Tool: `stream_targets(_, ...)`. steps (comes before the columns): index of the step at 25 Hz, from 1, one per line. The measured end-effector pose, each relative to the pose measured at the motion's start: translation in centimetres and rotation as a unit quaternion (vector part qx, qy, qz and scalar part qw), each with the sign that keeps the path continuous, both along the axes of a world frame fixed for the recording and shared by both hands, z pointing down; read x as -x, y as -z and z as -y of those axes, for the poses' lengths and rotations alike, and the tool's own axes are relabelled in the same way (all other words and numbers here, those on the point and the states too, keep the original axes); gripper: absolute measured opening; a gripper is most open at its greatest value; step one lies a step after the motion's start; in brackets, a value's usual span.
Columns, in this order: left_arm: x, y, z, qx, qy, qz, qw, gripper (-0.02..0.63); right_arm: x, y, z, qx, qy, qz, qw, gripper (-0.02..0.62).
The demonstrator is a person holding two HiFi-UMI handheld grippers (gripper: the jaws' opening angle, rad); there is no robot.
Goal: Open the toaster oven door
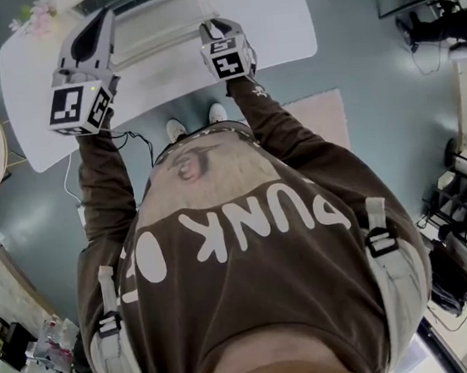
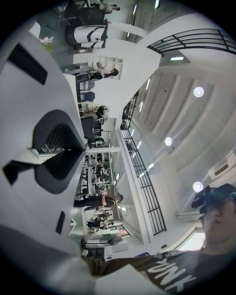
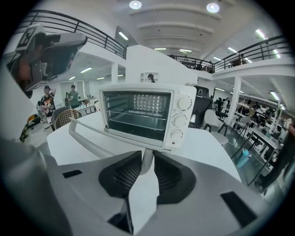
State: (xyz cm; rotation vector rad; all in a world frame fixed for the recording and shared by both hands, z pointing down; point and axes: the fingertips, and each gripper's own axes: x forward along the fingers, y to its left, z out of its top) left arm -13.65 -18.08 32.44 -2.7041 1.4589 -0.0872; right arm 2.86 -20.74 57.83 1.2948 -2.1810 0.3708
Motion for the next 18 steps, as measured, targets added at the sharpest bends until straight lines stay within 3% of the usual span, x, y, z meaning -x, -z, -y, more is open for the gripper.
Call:
stream_targets(7,-0.8,-0.2,-0.2,0.002,-0.007,0.007,0.9999,0.005,-0.7,-5.5,-1.8,0.068,-0.003,0.023,0.997,0.098)
stream_targets(18,-0.2,-1.1,-0.6,0.016,0.002,0.013,0.9998,0.005,-1.5,-12.6,-3.0,0.098,-0.071,0.035,0.992,0.098)
